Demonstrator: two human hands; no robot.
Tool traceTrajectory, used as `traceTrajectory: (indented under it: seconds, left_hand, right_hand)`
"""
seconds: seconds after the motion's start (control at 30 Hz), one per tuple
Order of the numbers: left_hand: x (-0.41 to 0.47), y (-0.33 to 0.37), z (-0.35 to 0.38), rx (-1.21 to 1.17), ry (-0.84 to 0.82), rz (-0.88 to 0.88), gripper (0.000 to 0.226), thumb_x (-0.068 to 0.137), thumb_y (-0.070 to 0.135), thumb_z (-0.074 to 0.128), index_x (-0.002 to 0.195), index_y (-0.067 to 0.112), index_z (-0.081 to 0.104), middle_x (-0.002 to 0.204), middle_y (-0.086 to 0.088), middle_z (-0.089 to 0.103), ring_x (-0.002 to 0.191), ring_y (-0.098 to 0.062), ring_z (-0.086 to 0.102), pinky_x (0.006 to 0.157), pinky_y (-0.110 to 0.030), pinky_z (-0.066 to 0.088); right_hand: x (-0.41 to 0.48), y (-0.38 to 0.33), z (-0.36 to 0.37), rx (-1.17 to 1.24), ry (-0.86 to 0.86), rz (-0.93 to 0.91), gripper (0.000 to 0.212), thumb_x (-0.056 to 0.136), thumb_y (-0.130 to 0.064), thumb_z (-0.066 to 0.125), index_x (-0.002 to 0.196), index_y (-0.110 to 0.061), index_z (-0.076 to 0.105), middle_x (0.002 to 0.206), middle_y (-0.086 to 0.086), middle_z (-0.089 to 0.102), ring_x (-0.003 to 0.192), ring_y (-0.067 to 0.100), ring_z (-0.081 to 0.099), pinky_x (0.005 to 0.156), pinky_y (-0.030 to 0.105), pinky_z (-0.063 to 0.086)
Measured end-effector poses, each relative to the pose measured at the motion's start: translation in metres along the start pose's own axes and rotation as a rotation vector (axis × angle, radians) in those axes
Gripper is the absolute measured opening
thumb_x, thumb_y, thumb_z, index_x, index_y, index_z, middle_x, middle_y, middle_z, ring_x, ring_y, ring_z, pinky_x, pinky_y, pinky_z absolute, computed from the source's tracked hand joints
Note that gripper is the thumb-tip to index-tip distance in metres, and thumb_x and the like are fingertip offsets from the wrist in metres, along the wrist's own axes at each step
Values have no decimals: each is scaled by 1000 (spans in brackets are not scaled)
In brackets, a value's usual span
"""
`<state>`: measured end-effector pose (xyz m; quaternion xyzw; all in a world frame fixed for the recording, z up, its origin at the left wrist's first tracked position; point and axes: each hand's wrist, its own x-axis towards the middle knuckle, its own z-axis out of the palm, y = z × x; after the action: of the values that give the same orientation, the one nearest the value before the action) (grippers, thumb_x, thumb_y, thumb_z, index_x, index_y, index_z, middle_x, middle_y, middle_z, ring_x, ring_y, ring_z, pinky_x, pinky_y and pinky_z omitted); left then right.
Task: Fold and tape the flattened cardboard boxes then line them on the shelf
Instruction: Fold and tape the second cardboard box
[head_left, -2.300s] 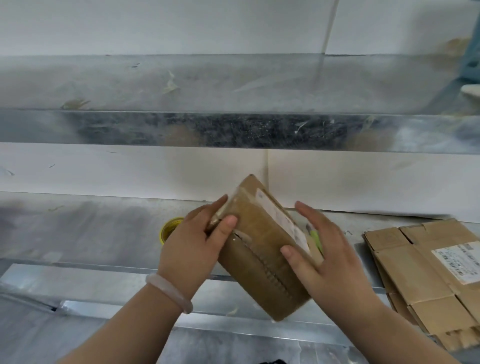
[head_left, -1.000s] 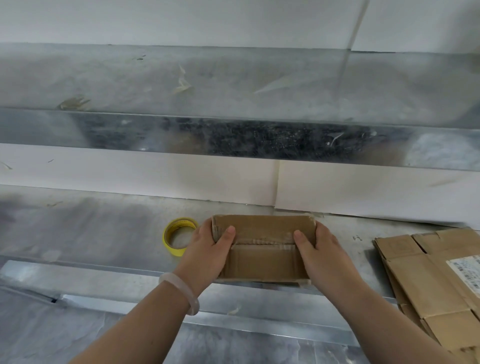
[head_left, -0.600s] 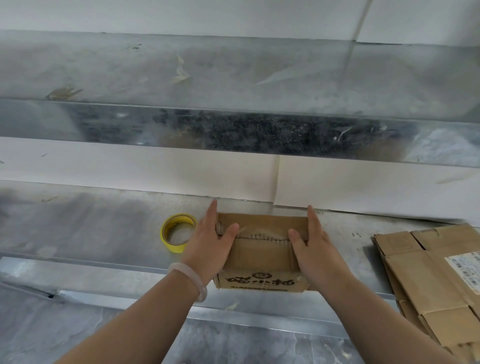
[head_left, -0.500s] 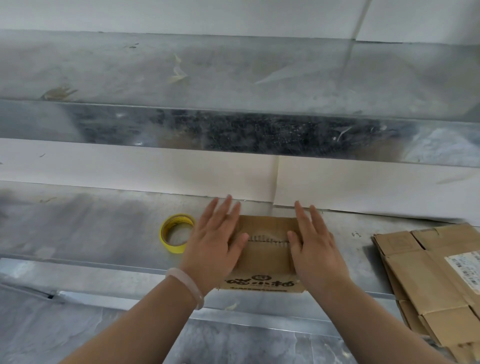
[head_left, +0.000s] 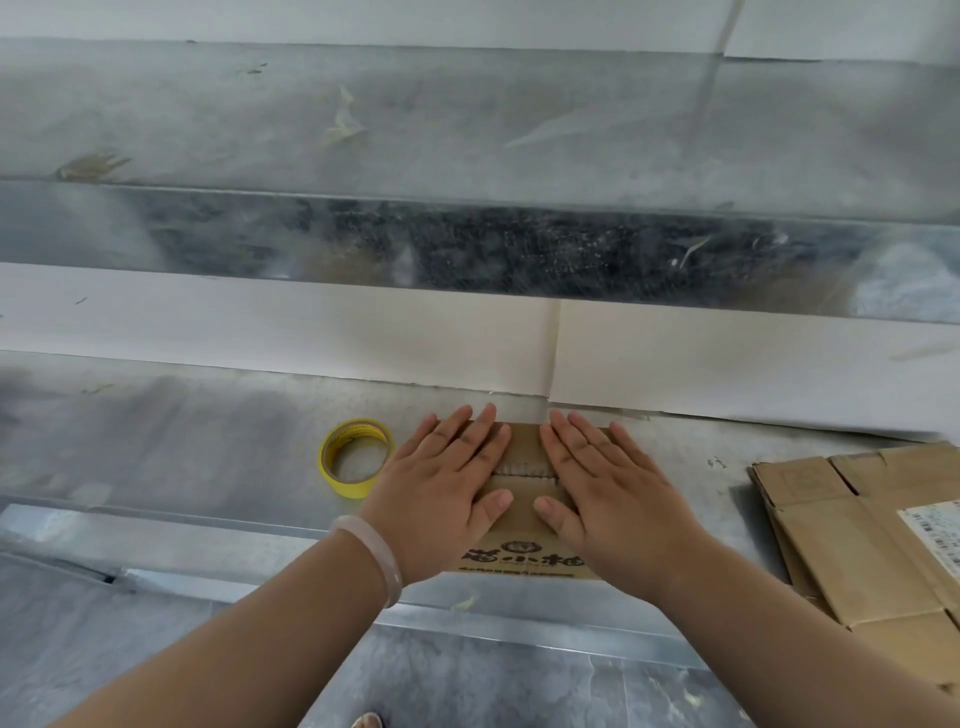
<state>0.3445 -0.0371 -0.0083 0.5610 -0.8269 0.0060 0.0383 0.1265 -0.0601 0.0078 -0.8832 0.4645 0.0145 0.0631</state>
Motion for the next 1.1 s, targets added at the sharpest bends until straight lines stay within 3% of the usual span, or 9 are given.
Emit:
traceTrajectory:
  seconds: [0.17,0.33,0.43,0.53,0.67,0.8,0.9,1.0,1.1]
  left_hand:
    - [-1,0,0,-27,32,99,71,93,68,19,144,25,41,154,-5,33,141,-23,32,114,-44,21]
    - [3,-5,0,-248,102,52,75,83,75,36,140,28,47,152,3,36,141,-16,30,115,-44,24]
    - [-1,-11,4,-384,178,34,85,75,73,52,144,24,41,155,4,28,145,-15,17,118,-42,16]
    - [-8,-18,8,-407,175,-54,97,71,80,49,149,24,31,159,6,14,147,-14,7,117,-35,13]
    - [-7,-22,16,-411,139,-71,97,75,83,39,148,19,34,154,1,24,144,-17,17,116,-40,22]
    - [-4,-24,3,-472,5,-114,101,69,90,31,149,30,26,154,13,13,144,-6,6,118,-31,15]
    - [4,-10,-13,-714,17,-377,88,62,83,44,138,40,38,138,22,25,132,-5,29,110,-26,28]
    - [17,16,-13,-748,138,-579,84,71,70,59,142,37,28,140,16,20,130,-12,33,106,-31,36]
    - [22,24,-9,-732,112,-709,99,73,64,66,149,36,10,155,4,13,138,-17,27,107,-33,33]
  right_hand:
    - [1,4,6,-57,36,-58,77,96,-69,15,149,-18,36,156,5,33,145,19,28,112,41,15]
    - [-1,15,3,146,29,-43,100,77,-88,22,155,-29,5,161,-9,-14,145,0,-18,120,29,-9]
    - [-8,22,-2,195,-12,-19,115,62,-93,38,152,-39,-9,155,-13,-35,141,3,-33,118,32,-9]
    - [-9,30,0,230,-49,46,121,56,-92,46,152,-40,-7,156,-13,-30,143,7,-30,119,34,-4]
    - [-4,28,3,157,-70,47,119,65,-86,52,154,-29,-2,156,-5,-5,146,15,-11,123,40,9]
    - [-3,27,-13,129,-200,63,114,71,-88,41,153,-31,-14,156,-10,-21,144,13,-23,121,38,1]
    - [1,15,-21,376,-180,230,108,67,-90,29,153,-36,-9,157,-16,-26,144,7,-27,120,38,-1]
    - [10,0,-13,608,-28,539,99,77,-82,43,153,-40,-4,162,-8,-16,150,20,-6,120,45,12]
    - [14,-2,-3,742,71,638,100,76,-71,61,151,-43,2,157,-2,25,140,22,33,106,39,40]
